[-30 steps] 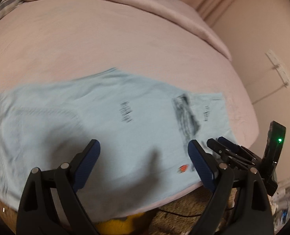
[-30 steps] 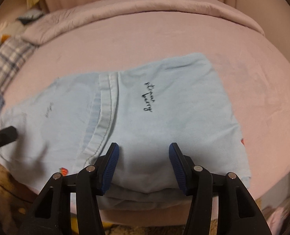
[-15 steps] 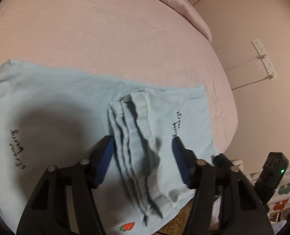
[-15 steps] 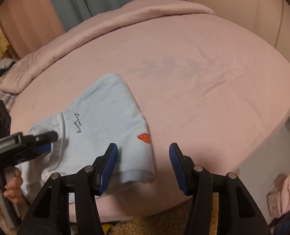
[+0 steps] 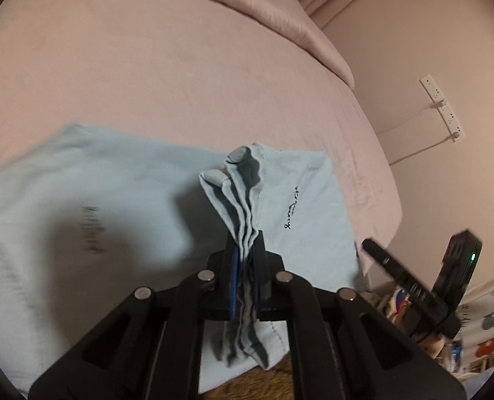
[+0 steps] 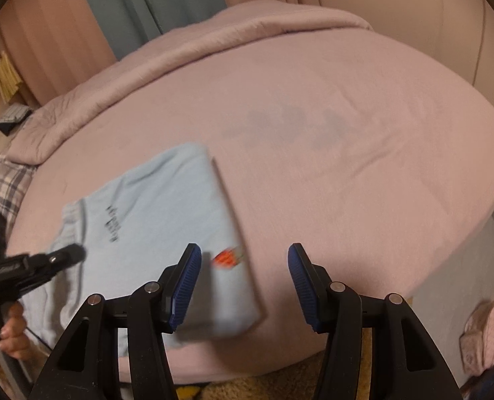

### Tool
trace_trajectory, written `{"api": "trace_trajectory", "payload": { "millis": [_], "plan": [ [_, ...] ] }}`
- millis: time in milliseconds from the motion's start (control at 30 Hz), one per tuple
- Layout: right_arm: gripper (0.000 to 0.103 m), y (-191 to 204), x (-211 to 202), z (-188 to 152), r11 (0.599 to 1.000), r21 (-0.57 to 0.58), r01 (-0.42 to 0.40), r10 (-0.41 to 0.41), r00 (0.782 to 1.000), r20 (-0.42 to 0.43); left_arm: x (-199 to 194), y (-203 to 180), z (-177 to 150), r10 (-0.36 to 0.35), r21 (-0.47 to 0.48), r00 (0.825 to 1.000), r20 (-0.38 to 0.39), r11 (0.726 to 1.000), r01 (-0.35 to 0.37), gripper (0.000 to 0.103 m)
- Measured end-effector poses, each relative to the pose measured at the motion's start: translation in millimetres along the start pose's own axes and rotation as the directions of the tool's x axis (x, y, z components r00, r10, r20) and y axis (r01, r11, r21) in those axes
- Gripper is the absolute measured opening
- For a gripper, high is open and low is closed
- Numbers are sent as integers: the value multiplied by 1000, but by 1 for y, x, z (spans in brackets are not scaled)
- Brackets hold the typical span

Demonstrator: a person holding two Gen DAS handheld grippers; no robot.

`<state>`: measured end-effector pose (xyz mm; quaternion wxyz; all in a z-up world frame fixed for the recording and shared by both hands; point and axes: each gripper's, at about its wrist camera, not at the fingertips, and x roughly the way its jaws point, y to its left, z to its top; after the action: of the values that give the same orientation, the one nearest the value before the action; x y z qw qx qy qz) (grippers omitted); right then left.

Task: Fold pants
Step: 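Carry the cuffs over toward the waistband with the right gripper while the left gripper pinches the folded edge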

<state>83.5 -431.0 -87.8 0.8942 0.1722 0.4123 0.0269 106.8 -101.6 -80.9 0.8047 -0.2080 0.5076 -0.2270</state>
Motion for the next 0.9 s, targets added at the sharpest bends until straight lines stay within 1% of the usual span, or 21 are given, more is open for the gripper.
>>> {"api": "trace_trajectory", "payload": {
  "millis": [100,133,200,300,367,467,533,600,700,867,900],
  "plan": [
    [54,7,3,11,999,-20,-29,29,1000,5,-3,15,-2,69,-12,998,6,998,-69,7],
    [51,12,7,15,998,-34,-45,45,999,6,0,19,-3,85,-21,996,-5,996,-86,7],
    [35,21,18,22,996,-54,-77,77,997,-11,6,26,-5,94,-49,995,-24,994,-95,7],
    [29,33,41,35,989,-52,-139,136,989,-62,13,27,-8,141,-40,989,-34,989,-142,8],
    [29,42,53,40,984,-58,-168,162,983,-91,15,28,-8,155,-37,987,-36,987,-156,8],
    [28,57,74,44,984,-91,-154,142,982,-127,22,33,-8,167,-47,984,-53,984,-170,9],
    [28,60,80,40,987,-110,-116,101,985,-139,25,33,-11,177,-46,983,-56,983,-179,11],
    [23,59,89,32,989,-111,-94,75,983,-166,26,30,-11,187,-39,981,-51,981,-189,12],
    [21,53,81,19,988,-129,-89,69,986,-150,28,27,-10,195,-32,979,-52,980,-197,12],
    [21,40,56,-8,985,-142,-95,71,984,-162,29,29,-10,189,-34,980,-54,981,-191,13],
    [21,37,54,-9,985,-143,-98,74,983,-166,30,29,-10,187,-35,981,-54,981,-189,13]
  ]
}}
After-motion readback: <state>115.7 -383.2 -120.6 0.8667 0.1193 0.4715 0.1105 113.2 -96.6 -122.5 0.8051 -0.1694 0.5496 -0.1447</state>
